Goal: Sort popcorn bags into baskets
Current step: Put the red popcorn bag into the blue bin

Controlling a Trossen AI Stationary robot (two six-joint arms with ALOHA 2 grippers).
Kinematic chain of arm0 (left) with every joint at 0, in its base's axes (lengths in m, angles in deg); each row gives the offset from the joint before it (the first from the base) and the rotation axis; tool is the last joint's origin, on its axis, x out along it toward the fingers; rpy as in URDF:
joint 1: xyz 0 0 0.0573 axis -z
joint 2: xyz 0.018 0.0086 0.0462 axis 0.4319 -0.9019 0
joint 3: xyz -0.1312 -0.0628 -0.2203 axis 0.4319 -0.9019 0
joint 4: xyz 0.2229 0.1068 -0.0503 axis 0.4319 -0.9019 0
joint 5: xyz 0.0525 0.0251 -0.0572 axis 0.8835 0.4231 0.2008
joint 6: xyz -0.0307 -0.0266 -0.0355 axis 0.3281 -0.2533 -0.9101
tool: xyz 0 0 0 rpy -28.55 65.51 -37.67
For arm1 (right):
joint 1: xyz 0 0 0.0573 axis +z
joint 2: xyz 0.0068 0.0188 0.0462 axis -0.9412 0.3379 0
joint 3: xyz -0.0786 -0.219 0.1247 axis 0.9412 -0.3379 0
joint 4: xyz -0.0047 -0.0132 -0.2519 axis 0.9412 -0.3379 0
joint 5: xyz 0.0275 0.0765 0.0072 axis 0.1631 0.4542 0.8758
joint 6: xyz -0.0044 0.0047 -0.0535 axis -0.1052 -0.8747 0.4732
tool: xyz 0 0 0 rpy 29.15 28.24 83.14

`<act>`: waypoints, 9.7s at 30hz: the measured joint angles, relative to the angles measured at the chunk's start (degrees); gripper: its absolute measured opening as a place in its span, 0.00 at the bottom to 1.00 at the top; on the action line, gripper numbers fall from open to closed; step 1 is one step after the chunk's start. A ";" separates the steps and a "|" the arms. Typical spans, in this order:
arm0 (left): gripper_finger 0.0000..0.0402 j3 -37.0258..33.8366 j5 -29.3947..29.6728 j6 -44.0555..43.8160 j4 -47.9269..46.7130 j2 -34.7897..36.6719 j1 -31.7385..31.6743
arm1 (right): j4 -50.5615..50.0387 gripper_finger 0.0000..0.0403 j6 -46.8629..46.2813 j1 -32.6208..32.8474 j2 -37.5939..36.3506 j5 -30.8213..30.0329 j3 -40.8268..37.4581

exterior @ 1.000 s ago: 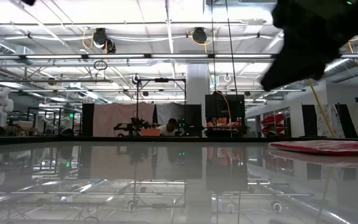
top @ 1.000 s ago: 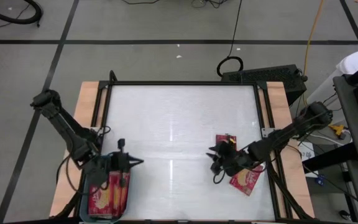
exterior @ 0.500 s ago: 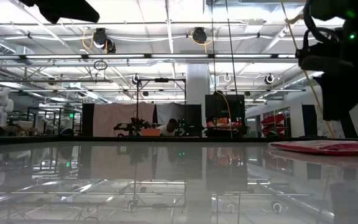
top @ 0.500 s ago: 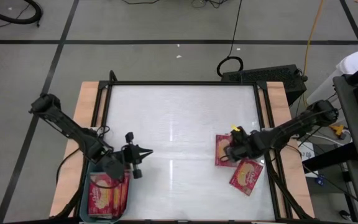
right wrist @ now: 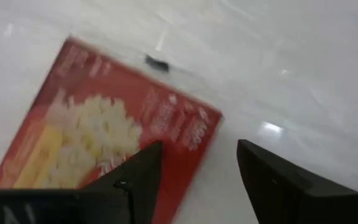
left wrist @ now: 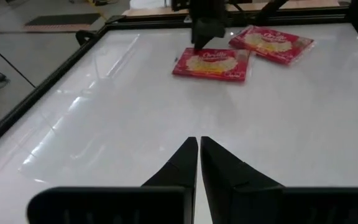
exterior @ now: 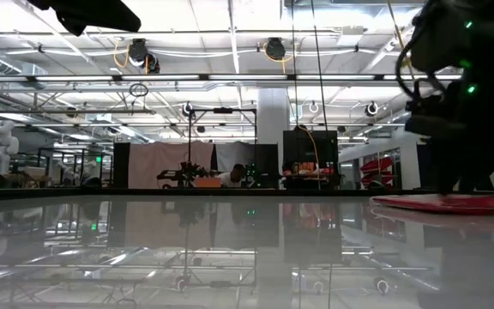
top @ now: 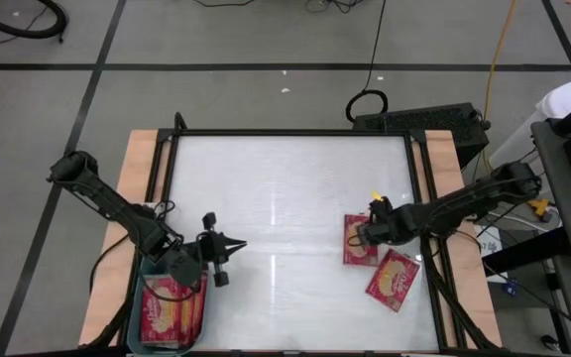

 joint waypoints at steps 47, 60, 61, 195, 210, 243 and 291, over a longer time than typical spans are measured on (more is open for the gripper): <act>0.06 0.00 -1.29 2.22 3.65 0.01 -1.23 | 56.27 0.48 36.41 -7.61 10.87 -2.70 -11.39; 0.06 0.00 -1.34 0.13 4.34 -0.55 -5.73 | 72.26 0.06 44.79 -5.94 10.90 1.60 -11.58; 0.06 0.00 -1.36 -0.68 4.99 -1.20 -6.55 | 74.53 0.06 46.20 -5.94 10.89 1.67 -11.56; 0.07 0.00 -16.24 36.25 62.34 -4.49 -9.88 | 136.86 0.27 90.11 4.02 25.87 1.82 11.00; 0.39 0.00 -11.06 22.52 40.39 3.64 -1.65 | 106.44 0.02 82.27 5.68 16.38 1.67 9.33; 0.58 0.02 -29.45 -3.72 33.19 -19.90 -14.56 | 60.41 0.03 56.73 5.56 11.96 10.72 9.27; 0.04 0.03 -16.45 -86.74 -16.52 16.69 24.23 | 96.35 0.35 81.66 4.14 11.94 3.28 -10.94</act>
